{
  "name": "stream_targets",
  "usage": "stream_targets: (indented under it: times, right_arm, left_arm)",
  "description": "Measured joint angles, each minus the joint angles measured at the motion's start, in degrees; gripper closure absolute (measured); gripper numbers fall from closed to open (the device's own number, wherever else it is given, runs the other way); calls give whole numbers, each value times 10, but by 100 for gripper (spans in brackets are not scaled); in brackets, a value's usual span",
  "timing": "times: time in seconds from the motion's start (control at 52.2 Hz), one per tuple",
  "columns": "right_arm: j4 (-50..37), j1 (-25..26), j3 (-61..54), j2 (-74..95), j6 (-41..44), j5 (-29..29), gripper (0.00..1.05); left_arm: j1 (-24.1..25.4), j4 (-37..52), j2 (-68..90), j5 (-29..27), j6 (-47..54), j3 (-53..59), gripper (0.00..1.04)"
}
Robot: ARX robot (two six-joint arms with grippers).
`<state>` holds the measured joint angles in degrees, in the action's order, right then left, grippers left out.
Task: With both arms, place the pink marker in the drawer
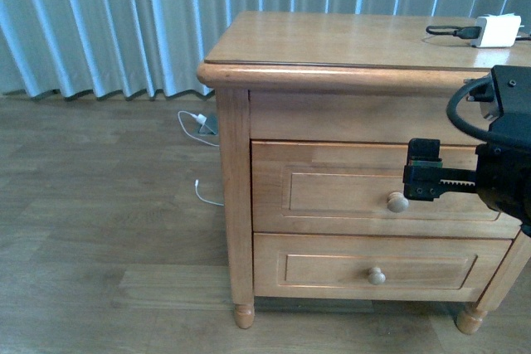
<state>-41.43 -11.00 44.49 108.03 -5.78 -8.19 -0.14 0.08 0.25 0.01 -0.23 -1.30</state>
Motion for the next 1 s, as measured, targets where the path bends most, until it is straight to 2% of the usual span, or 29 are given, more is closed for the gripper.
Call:
stream_targets:
  times: [0.249,0.575,0.69,0.939,0.996]
  right_arm:
    - [138,-21,-107,-211,-4,51,8]
    - [367,-9,-229,-615,-12,39,8]
    - [457,-1,-257,-753,-14,4,8]
    - [469,1,-264,-789,-14,-3,8]
    - [407,2,-289,-801,4,-16,15]
  left_arm:
    - [0,0,0,0,0,0,6]
    - [0,0,0,0,0,0,6]
    - [0,0,0,0,0,0,6]
    - [0,0,0,0,0,0,6]
    - [0,0,0,0,0,0,6]
